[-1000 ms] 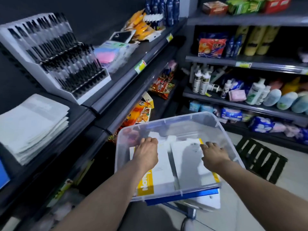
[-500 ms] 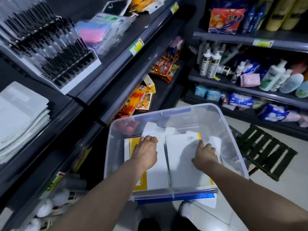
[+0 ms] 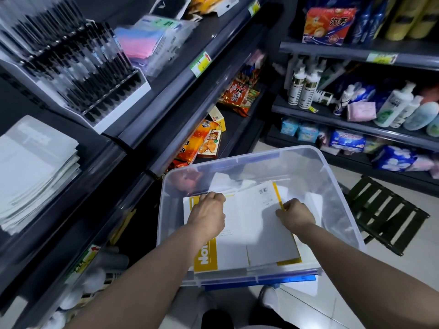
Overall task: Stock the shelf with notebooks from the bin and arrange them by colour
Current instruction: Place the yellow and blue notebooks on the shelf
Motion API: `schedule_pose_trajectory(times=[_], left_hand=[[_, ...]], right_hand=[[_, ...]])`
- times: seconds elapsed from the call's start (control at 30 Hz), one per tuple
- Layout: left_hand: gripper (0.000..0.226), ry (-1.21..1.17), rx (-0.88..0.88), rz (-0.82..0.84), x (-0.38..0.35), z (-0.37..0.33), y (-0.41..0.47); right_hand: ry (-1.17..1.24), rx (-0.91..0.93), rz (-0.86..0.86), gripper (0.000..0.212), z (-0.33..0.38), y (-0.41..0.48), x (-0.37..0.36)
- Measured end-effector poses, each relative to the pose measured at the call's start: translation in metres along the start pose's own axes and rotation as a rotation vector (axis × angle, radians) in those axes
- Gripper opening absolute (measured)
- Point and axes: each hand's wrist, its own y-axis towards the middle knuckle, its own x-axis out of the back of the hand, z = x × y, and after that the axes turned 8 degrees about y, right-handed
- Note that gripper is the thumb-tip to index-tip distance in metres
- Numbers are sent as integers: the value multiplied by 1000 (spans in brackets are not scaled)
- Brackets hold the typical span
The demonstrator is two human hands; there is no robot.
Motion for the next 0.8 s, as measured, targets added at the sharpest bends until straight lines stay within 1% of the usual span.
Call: schedule_pose_trajectory(times=[0.07,0.13,0.17,0.2,0.23,0.3,0.33,0.4,0.5,0.53,0.6,0.67,0.73,0.8], left_hand=[[44,-58,1,12,3,-7,3],[37,-197,39,60,5,-15,8],[32,-290,62,72,6,-19,11],[28,-398,90,82,9,-24,12],[32,-516,111,81,10,-27,16],[56,-649,124,63,9,-30,22],[61,-669,128,81,12,-33,21],[53,-663,145,125,18,-37,19],[37,-617,170,163,13,-38,20],[35,-627,183,164,10,-37,20],[33,-628,204,146,6,-32,20],[27,-509,216,90,6,-23,18],[23,-310,250,20,5,-10,16],[30,-199,329,4,2,3,14]], right_hand=[[109,64,7,19,6,-8,2],[371,112,62,14,13,-22,4],[517,113,134,12,18,-30,6],[632,105,222,17,22,-37,9],[691,104,309,24,26,-44,12],[627,146,413,33,33,-52,14],[581,159,428,33,35,-53,13],[555,144,426,28,37,-54,11],[568,105,386,11,35,-49,9],[528,112,355,12,33,-46,8],[324,138,273,23,26,-39,12],[125,137,240,28,18,-34,15],[-12,140,192,38,13,-31,16],[-93,164,82,50,10,-31,17]])
